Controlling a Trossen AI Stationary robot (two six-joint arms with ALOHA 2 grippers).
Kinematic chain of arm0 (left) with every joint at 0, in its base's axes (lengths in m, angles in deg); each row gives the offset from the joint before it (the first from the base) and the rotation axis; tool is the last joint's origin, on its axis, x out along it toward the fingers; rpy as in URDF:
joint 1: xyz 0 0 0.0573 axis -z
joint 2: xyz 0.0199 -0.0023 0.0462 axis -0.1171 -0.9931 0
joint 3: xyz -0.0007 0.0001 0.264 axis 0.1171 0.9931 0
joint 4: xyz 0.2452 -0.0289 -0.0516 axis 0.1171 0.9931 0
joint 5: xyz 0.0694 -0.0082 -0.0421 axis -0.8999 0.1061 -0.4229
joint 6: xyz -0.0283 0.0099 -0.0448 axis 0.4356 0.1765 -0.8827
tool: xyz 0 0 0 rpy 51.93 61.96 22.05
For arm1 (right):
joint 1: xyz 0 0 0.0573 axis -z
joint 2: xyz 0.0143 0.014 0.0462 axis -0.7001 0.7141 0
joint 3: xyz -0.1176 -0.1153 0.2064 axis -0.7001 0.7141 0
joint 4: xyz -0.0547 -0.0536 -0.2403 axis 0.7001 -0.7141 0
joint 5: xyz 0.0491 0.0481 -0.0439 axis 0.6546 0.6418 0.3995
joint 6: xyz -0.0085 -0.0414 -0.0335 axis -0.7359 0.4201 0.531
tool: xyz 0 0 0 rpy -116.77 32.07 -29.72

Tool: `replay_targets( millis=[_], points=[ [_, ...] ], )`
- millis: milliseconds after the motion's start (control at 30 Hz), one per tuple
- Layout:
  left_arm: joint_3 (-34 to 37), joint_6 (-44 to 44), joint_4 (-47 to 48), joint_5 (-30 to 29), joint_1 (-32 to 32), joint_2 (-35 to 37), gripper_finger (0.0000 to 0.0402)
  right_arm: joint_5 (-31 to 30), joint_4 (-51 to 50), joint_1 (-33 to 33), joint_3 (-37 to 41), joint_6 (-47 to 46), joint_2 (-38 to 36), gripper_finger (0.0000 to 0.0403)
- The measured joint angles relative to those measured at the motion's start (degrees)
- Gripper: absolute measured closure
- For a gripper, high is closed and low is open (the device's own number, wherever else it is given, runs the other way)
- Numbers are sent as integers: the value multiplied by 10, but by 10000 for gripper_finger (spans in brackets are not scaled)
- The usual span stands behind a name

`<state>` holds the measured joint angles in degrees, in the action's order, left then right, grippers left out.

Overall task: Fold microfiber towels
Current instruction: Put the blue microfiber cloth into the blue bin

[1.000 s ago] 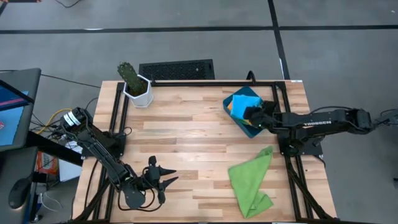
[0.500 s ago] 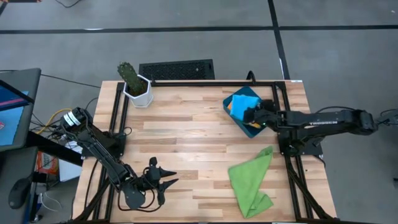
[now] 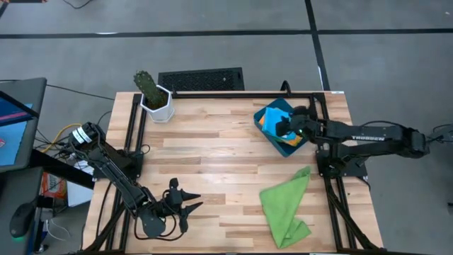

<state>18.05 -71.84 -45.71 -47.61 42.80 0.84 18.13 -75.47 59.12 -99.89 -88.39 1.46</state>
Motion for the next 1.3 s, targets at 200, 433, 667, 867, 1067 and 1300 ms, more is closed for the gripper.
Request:
replay_targets(
  millis=[200,433,667,867,1067,1300],
  points=[
    [0,-10,6,2,-1,0,283,63,79,76,0,79,99,234],
    [0,-10,10,3,-1,0,283,130,103,142,0,107,214,265],
    [0,-14,14,8,-1,0,283,107,76,181,0,78,237,300],
    [0,-19,14,9,-1,0,283,110,73,172,0,83,169,311],
    [0,-29,14,9,-1,0,283,108,78,119,1,84,71,312],
    [0,-30,14,2,-1,0,283,131,169,81,41,95,83,312]
  ],
)
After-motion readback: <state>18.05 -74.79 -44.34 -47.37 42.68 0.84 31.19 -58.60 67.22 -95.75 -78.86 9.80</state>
